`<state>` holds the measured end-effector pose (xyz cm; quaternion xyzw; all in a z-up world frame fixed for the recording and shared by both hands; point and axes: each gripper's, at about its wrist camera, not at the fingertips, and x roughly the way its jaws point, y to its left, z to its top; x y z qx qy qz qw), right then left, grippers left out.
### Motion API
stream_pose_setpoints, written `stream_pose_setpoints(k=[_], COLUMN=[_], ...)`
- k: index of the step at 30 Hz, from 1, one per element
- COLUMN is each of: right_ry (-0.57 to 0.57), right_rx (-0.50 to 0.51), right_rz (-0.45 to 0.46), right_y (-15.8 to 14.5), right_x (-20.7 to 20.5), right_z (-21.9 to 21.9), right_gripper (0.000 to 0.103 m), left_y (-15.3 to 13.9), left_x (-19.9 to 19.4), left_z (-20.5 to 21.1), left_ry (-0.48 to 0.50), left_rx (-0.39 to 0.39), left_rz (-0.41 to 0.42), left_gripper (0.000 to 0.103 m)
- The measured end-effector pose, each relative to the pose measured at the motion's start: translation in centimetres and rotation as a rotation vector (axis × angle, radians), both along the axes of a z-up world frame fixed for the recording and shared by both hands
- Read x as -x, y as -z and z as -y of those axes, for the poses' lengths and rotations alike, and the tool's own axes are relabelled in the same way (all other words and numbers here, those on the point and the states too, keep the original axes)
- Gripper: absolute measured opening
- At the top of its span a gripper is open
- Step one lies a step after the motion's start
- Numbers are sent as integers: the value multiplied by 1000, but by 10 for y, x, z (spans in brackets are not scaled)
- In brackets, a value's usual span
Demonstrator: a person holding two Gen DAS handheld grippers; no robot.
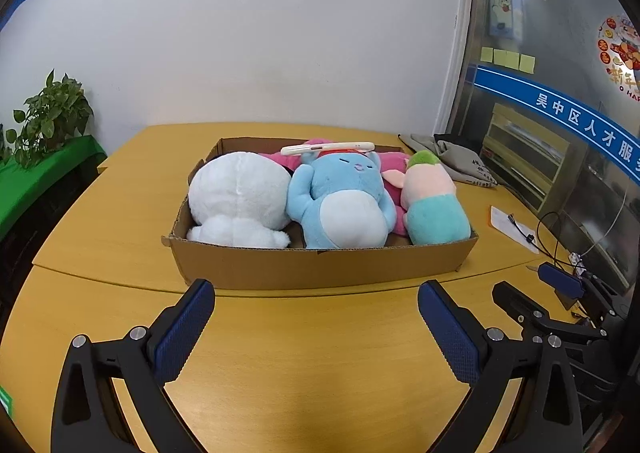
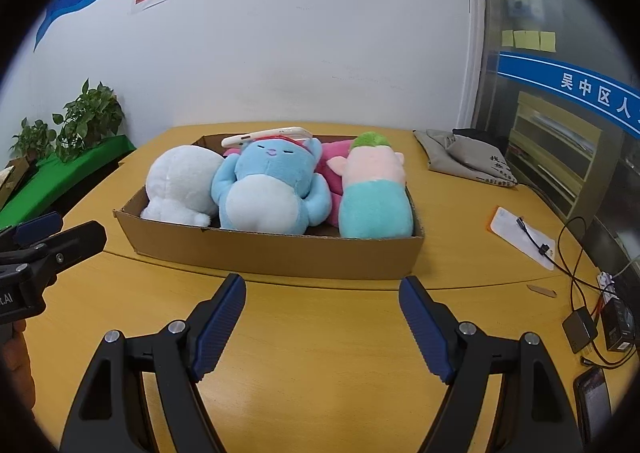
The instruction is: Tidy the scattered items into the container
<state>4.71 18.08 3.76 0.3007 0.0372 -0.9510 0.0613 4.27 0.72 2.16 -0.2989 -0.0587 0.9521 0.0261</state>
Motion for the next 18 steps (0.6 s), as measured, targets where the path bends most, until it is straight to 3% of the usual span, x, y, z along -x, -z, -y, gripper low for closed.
stream_pose_setpoints(k=[18], right_ry=[-6], right_rx=[-18], right_rz=[4], right_y=[10], right_x=[4], right_z=[3], right_gripper=[79], left_y=[14], left_x=[-4], left_z=[1], left_ry=[-15], left_rx=[10], left_rz=[32], left_gripper=[103])
